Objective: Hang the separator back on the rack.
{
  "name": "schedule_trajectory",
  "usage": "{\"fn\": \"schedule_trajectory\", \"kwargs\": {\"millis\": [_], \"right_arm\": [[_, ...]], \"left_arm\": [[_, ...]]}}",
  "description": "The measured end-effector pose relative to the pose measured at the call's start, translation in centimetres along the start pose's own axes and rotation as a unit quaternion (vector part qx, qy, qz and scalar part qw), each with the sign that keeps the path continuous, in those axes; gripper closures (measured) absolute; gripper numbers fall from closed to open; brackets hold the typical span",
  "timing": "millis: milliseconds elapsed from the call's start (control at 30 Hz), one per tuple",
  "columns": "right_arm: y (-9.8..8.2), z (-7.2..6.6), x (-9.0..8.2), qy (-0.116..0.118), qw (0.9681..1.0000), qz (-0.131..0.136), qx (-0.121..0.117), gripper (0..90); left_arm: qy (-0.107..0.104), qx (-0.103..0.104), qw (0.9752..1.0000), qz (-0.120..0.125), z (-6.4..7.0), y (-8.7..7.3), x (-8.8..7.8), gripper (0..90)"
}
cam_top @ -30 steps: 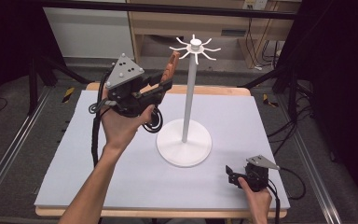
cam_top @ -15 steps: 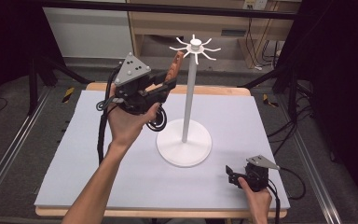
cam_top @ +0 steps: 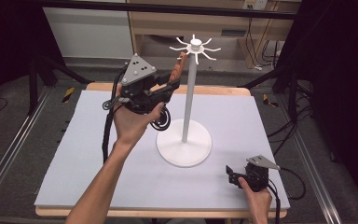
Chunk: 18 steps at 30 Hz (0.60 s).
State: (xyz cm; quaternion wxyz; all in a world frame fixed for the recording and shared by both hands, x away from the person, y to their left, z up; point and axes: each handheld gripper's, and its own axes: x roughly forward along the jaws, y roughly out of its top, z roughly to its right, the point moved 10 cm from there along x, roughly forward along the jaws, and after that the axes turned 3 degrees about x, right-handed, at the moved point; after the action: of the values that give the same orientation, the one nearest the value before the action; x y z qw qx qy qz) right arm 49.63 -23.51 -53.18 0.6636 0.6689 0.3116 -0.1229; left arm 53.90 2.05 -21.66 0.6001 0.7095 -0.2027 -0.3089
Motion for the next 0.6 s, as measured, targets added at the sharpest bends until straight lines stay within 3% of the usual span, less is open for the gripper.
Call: {"fn": "schedule_trajectory", "kwargs": {"millis": [600], "right_arm": [[-0.1, -0.1, 0.1, 0.003, 1.0, -0.003, -0.002, 6.3]], "left_arm": [[-0.001, -0.002, 1.0, 0.001, 0.1, -0.5, 1.1, 67.1]]}}
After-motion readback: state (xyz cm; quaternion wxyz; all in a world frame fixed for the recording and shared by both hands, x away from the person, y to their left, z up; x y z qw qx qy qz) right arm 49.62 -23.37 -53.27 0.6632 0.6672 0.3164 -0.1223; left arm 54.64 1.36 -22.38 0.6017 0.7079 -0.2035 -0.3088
